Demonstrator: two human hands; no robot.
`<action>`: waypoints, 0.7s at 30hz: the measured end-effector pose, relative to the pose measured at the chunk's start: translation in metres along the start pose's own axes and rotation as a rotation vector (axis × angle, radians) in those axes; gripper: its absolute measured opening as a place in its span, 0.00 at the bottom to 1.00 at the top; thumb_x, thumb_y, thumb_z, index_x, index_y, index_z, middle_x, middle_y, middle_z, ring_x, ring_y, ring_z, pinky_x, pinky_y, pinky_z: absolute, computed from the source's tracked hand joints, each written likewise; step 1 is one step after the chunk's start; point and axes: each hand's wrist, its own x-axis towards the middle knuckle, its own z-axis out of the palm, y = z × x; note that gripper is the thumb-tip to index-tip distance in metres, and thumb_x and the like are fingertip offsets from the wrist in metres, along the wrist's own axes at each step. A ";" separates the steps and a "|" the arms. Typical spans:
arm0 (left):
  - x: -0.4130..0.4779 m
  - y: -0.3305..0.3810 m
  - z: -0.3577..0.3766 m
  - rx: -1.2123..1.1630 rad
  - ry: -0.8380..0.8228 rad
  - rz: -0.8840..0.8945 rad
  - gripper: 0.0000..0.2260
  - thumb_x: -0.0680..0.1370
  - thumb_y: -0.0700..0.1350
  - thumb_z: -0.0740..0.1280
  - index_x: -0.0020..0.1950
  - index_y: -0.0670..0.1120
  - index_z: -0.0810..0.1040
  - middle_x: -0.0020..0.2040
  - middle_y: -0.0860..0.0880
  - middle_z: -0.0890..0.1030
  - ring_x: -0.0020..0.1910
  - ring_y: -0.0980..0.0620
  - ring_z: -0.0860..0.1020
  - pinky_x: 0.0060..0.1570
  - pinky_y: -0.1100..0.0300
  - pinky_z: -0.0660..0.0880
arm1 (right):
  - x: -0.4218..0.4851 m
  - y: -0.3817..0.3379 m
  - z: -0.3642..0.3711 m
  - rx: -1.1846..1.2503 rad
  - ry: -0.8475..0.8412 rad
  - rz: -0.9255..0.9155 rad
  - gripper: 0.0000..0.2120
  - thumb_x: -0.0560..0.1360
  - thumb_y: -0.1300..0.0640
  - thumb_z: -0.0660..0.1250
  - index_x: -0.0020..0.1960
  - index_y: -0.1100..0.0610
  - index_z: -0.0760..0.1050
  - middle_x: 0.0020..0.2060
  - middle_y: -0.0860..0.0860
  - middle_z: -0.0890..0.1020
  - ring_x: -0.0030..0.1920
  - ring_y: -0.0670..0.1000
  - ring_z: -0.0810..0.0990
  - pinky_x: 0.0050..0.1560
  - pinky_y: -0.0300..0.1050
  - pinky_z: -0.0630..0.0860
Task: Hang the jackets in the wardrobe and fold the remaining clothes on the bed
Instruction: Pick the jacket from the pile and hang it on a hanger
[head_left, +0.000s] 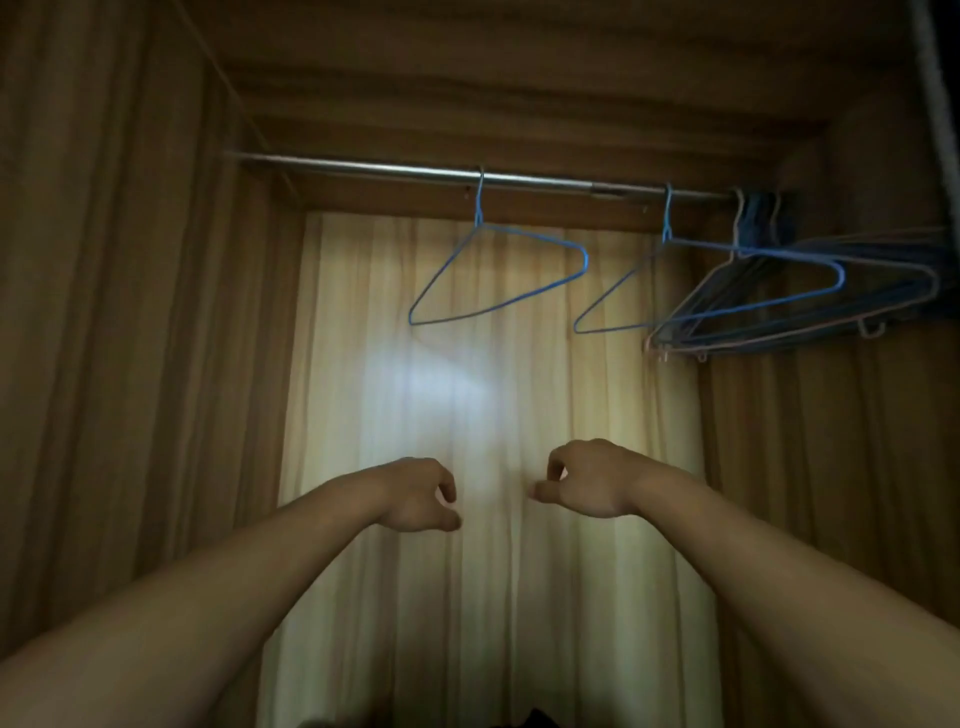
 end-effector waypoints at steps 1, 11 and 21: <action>0.000 0.003 -0.009 0.009 0.017 0.002 0.24 0.78 0.59 0.69 0.71 0.50 0.75 0.67 0.49 0.77 0.61 0.50 0.76 0.60 0.57 0.74 | 0.000 0.001 -0.008 0.002 0.031 0.007 0.31 0.77 0.29 0.59 0.58 0.55 0.79 0.58 0.53 0.81 0.55 0.54 0.79 0.55 0.48 0.77; -0.007 0.007 -0.054 0.009 0.145 -0.003 0.23 0.79 0.59 0.67 0.71 0.52 0.73 0.62 0.54 0.80 0.59 0.52 0.77 0.60 0.55 0.75 | 0.002 -0.029 -0.121 1.211 0.622 -0.082 0.43 0.72 0.32 0.70 0.78 0.48 0.58 0.63 0.53 0.77 0.37 0.55 0.88 0.30 0.49 0.82; -0.029 -0.026 -0.063 0.019 0.200 -0.068 0.22 0.80 0.57 0.65 0.73 0.53 0.70 0.61 0.55 0.81 0.58 0.53 0.77 0.59 0.57 0.74 | 0.029 -0.071 -0.163 1.225 0.638 0.042 0.08 0.84 0.59 0.58 0.55 0.60 0.75 0.39 0.56 0.78 0.30 0.51 0.75 0.22 0.37 0.73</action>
